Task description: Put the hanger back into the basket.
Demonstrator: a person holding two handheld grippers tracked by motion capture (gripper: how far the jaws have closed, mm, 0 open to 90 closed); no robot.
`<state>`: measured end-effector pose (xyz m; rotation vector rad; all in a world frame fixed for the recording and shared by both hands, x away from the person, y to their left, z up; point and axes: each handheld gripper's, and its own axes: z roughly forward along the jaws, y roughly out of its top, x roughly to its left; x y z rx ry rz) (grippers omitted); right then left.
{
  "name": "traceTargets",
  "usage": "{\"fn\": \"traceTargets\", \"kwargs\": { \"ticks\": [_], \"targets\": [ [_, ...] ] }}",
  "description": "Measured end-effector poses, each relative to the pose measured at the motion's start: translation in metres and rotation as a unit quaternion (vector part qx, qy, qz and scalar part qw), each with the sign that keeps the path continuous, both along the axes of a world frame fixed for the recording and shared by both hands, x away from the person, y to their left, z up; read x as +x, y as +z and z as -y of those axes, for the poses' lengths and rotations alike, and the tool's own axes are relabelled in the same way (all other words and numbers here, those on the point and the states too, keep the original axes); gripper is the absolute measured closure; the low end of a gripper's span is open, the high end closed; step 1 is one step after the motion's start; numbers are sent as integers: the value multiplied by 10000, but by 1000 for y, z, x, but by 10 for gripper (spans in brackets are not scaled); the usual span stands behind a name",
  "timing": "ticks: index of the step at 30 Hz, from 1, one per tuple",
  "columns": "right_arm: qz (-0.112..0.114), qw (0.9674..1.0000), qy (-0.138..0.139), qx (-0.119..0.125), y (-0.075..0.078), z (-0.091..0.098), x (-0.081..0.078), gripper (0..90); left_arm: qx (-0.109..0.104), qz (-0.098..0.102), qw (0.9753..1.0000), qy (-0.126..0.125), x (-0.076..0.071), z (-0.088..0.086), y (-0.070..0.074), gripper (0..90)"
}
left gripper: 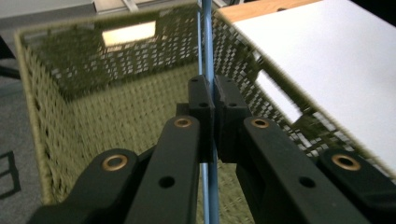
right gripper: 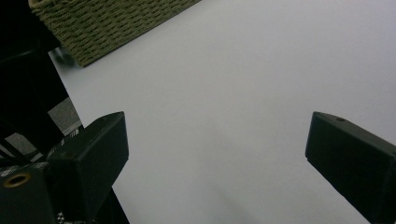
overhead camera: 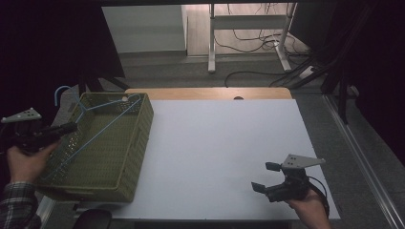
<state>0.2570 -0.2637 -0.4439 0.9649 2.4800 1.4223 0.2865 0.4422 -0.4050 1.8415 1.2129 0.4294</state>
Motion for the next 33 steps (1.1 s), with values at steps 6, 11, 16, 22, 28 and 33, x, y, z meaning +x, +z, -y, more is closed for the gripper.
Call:
{"fn": "traceTargets", "kwargs": {
  "ticks": [6, 11, 16, 22, 28, 33],
  "targets": [
    [-50, 9999, 72, -56, -5, -4, -1, 57, -130, -230, 9996, 41, 8, 1, -33, 875],
    [-81, 9998, 106, -145, -8, -7, -1, 57, 153, -490, 9987, 15, 16, 10, -43, 874],
    [-124, 9995, 169, -225, -10, -8, -1, 56, 437, -618, 9970, 159, 19, 15, -44, 802],
    [-113, 9995, 171, -241, -10, -8, -2, 56, 436, -476, 9965, 536, 11, 15, -28, 517],
    [-44, 9997, 119, -218, -8, -8, -3, 54, 95, -139, 9997, 176, -9, 31, -1, 286],
    [40, 9997, 63, -212, -5, -7, -6, 44, -132, -97, 9993, -323, -24, 57, 10, 141]
  ]
}}
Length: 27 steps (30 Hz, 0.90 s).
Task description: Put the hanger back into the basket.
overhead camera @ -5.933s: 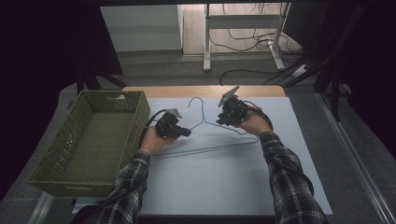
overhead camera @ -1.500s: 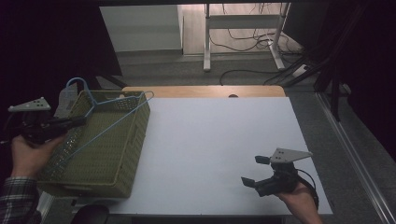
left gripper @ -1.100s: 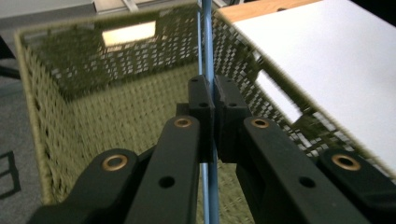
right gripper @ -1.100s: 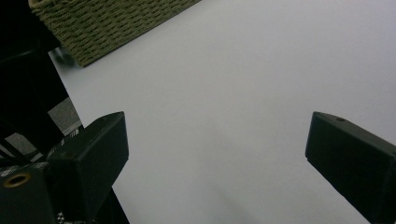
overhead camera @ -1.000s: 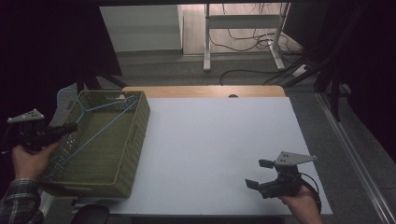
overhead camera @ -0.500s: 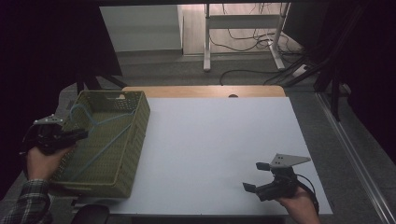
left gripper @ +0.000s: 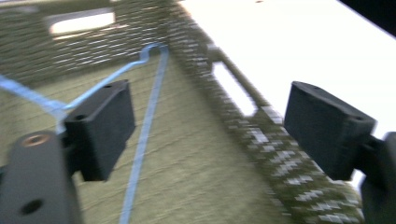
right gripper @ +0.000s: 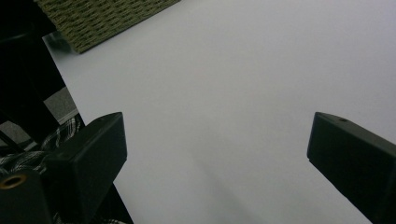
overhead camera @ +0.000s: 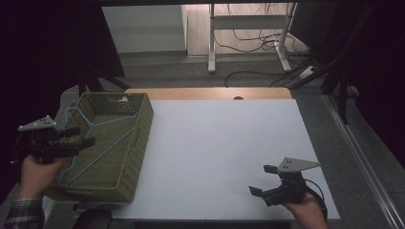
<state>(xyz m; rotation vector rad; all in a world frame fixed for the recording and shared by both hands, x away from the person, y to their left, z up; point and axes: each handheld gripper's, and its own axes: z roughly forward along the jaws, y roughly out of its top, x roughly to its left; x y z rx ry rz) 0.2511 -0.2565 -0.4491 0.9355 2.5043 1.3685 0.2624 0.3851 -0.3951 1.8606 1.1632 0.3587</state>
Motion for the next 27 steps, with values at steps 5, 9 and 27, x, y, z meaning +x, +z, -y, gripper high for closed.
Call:
{"fn": "traceTargets", "kwargs": {
  "ticks": [5, 9, 27],
  "targets": [
    [60, 9999, -85, -91, 1, 0, -4, 32, -21, 131, 9990, -425, -15, 30, 4, 69],
    [115, 9998, -123, -131, 2, 0, -8, 26, -72, 178, 9975, -678, -23, 48, 5, 46],
    [220, 9989, -310, -285, 0, 7, -21, 23, 300, -23, 9960, -842, -41, 116, -40, 0]
  ]
}}
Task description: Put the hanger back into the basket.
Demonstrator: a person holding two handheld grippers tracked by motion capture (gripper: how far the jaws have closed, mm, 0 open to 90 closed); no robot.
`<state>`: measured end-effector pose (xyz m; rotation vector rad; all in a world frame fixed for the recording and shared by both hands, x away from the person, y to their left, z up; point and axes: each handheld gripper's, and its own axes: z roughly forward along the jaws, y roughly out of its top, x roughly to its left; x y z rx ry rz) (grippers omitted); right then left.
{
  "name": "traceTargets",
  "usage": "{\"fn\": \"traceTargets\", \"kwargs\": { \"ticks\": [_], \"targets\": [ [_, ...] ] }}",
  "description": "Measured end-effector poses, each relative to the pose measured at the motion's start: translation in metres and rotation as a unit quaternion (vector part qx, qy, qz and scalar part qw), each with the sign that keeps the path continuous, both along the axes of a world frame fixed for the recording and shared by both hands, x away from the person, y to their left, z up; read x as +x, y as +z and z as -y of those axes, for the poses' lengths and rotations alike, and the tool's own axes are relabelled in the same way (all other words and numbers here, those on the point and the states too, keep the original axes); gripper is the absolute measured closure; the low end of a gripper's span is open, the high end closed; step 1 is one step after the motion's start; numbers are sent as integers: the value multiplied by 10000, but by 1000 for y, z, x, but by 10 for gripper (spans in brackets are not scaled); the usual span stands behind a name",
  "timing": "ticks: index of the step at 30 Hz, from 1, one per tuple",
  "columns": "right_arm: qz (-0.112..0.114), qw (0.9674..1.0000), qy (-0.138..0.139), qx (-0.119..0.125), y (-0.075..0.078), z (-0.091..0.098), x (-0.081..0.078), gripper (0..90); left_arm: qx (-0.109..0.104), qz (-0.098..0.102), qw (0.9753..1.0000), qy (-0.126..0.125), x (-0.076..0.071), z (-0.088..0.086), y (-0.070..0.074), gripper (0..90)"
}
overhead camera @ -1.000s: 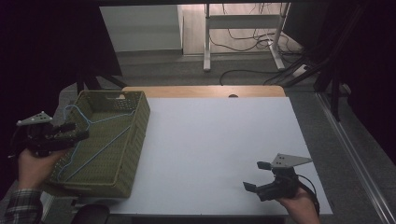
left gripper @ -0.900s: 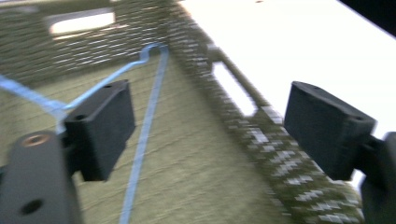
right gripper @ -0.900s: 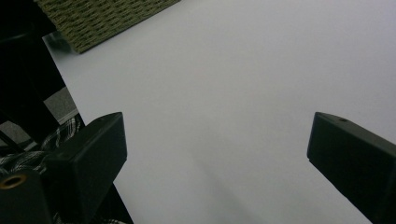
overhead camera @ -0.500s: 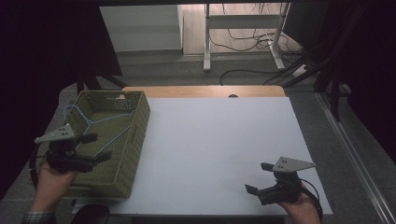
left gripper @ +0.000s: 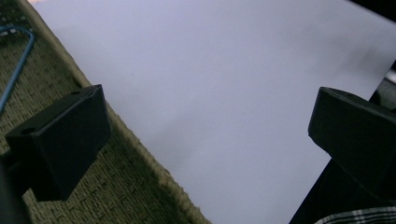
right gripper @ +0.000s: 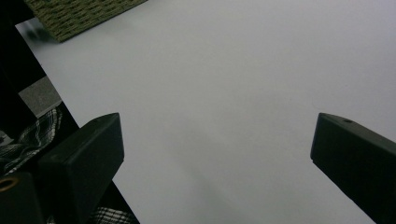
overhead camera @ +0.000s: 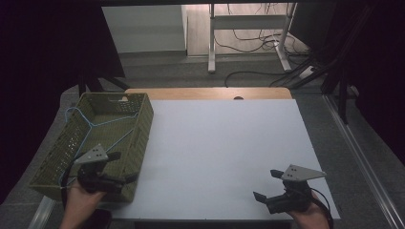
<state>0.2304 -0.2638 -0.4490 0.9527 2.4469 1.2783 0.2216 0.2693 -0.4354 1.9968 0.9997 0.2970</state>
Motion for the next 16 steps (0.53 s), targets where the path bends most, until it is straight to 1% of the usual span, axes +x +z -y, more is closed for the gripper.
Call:
{"fn": "traceTargets", "kwargs": {
  "ticks": [1, 4, 6, 8, 9, 11, 14, 16],
  "targets": [
    [-10, 10000, -8, 2, 0, 0, -1, 24, 29, -23, 10000, 43, -1, 2, -5, 0],
    [-25, 10000, -24, -2, -3, 2, -2, 24, 74, -82, 9999, 51, -1, 3, -13, 0],
    [-44, 10000, -37, -24, -5, 2, -3, 24, 181, -143, 9997, 102, -2, 3, -18, 0],
    [-59, 10000, -42, -61, -6, 2, -4, 24, 222, -238, 9994, 96, -1, 5, -24, 0],
    [-58, 9999, -37, -84, -7, 2, -4, 24, 296, -272, 9991, 100, -1, 6, -27, 0],
    [-72, 9999, -30, -145, -8, 2, -4, 24, 429, -325, 9985, 78, 0, 8, -31, 0],
    [-113, 9998, 20, -166, -11, 0, -4, 25, 655, -343, 9972, 99, 1, 11, -35, 0],
    [-116, 9997, 57, -206, -12, -1, -3, 24, 656, -323, 9973, 90, 1, 12, -35, 0]
  ]
}}
